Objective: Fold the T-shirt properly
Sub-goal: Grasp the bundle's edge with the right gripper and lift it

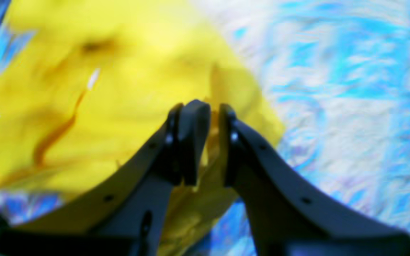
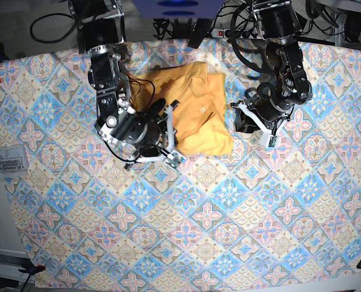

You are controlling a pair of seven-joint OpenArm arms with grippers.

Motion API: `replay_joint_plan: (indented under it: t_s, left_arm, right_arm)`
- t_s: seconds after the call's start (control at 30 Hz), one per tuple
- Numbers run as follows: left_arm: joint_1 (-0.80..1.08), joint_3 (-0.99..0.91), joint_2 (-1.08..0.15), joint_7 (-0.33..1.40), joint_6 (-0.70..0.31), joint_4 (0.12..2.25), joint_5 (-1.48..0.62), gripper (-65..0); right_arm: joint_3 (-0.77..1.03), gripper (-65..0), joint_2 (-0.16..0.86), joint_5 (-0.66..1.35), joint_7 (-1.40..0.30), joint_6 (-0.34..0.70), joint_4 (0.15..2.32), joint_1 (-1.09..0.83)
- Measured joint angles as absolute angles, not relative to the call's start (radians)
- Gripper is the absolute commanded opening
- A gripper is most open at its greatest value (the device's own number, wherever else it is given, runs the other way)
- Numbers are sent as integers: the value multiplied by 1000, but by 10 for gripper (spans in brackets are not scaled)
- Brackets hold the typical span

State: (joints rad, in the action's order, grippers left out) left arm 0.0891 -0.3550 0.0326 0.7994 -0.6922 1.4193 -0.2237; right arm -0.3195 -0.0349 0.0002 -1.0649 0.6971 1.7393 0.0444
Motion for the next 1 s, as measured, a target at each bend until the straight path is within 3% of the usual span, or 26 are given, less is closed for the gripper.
replay_joint_plan:
  t_s: [0.4,0.7,0.8,1.0]
  left_arm:
    - [94,-357,31,795,-692,1363,-224,-514]
    - [83,-355,33,796,-692,1364,-235,-514]
    - [83,-356,33,796,-692,1365,-236,-514]
    - [86,-362,53,795,-687,1368,-350,-515]
  right_arm:
    - [-340,-552,-127,6,-983,696,1391,124]
    - [-426,-552,-144,17,-779,685,1102,140]
    - [-427,-552,-143,23,-772,684,1117,133]
    - [-433,-552,-111,6,-884,707,1363,64]
